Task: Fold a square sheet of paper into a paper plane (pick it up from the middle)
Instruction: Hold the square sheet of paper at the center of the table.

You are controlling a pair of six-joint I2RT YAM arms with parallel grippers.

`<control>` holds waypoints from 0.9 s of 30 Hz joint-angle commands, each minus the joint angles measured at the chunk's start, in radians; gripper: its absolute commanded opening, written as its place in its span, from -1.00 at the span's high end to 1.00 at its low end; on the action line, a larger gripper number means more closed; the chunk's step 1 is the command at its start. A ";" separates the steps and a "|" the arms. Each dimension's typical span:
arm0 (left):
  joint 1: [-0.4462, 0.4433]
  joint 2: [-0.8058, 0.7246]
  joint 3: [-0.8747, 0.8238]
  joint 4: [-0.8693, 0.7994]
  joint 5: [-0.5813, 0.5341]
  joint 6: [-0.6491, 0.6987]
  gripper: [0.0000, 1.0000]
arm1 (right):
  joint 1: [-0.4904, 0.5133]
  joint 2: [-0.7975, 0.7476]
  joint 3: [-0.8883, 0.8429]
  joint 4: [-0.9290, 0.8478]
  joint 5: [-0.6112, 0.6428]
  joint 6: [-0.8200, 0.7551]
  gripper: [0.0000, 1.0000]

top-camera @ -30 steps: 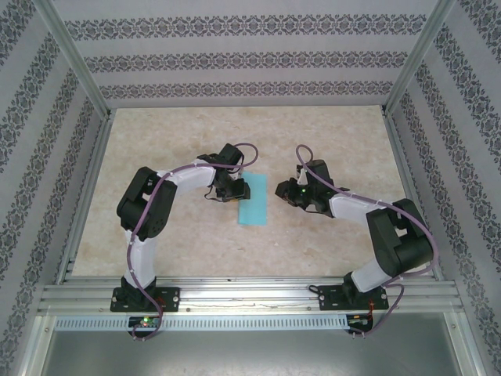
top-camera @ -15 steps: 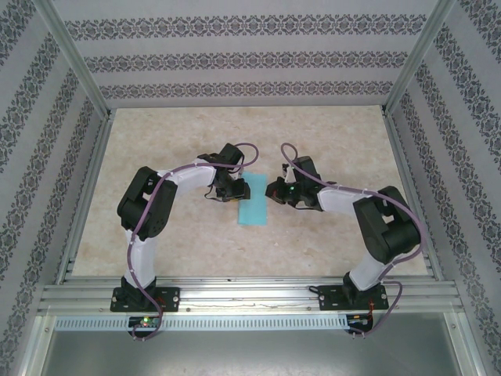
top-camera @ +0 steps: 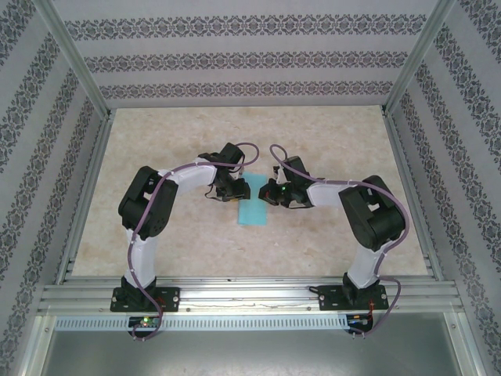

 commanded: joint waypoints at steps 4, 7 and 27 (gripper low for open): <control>0.007 0.070 -0.018 -0.053 -0.078 0.029 0.18 | 0.006 0.035 0.017 -0.060 0.012 -0.056 1.00; 0.008 0.071 -0.013 -0.057 -0.077 0.029 0.18 | 0.006 0.049 0.023 -0.129 0.045 -0.096 1.00; 0.014 -0.101 -0.026 -0.008 -0.040 -0.034 0.08 | 0.008 0.073 0.077 -0.360 0.147 -0.238 1.00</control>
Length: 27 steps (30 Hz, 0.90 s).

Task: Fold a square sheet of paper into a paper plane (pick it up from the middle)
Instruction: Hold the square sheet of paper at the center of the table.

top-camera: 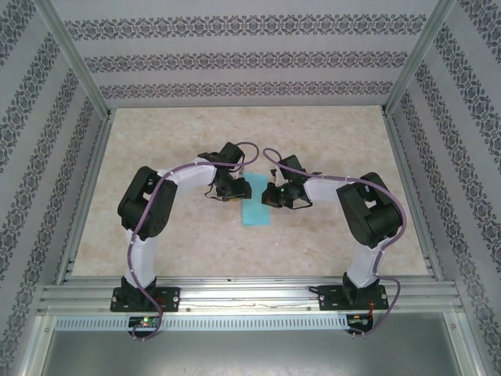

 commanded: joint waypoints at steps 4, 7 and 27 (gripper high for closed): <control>0.054 -0.189 -0.083 0.091 0.029 -0.066 0.08 | 0.005 0.039 -0.009 -0.119 0.074 -0.030 1.00; 0.093 -0.230 -0.153 0.269 0.190 -0.127 0.28 | 0.004 0.040 -0.007 -0.124 0.072 -0.034 1.00; 0.092 -0.031 -0.286 0.579 0.380 -0.234 1.00 | 0.007 0.048 -0.008 -0.109 0.055 -0.022 1.00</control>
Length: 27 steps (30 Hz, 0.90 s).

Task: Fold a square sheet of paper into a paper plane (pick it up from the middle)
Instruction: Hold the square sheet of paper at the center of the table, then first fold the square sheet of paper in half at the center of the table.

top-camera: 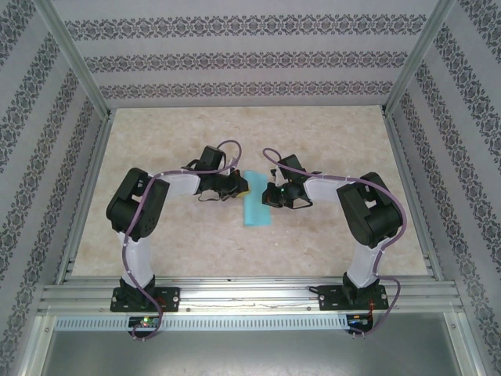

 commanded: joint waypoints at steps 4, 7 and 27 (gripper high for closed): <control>-0.010 0.021 -0.027 -0.081 -0.104 0.108 1.00 | 0.008 0.050 -0.012 -0.096 0.049 -0.015 1.00; -0.010 0.052 -0.034 -0.122 -0.145 0.146 1.00 | 0.008 0.049 -0.014 -0.097 0.049 -0.016 1.00; -0.021 -0.102 -0.046 -0.068 -0.052 -0.024 0.96 | 0.013 0.032 -0.018 -0.095 0.066 0.000 1.00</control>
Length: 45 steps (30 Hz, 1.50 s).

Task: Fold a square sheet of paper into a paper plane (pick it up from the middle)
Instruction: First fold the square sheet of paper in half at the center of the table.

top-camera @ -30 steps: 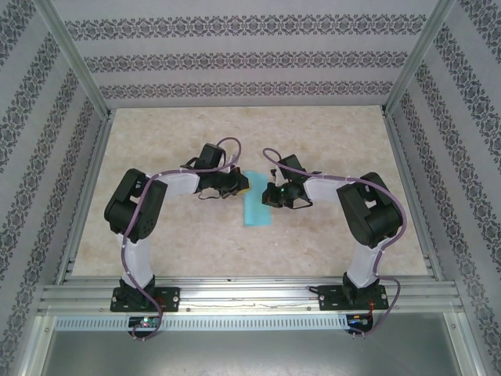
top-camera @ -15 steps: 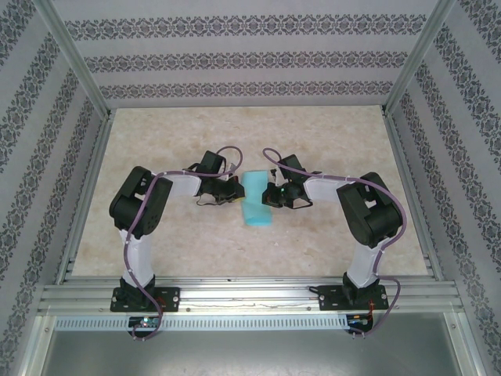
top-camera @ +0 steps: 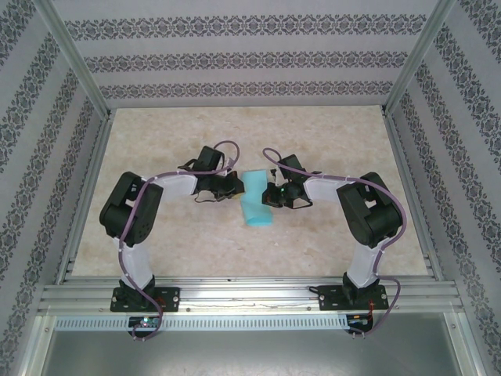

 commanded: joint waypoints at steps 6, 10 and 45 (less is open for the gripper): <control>-0.045 0.052 -0.044 0.065 0.056 -0.082 0.96 | 0.016 0.036 -0.013 -0.094 0.061 -0.001 1.00; -0.049 0.067 -0.082 0.059 0.009 -0.068 0.97 | 0.016 0.034 -0.017 -0.091 0.063 0.000 1.00; -0.105 0.020 -0.179 0.019 -0.055 -0.059 0.88 | 0.021 0.015 -0.020 -0.107 0.077 -0.002 1.00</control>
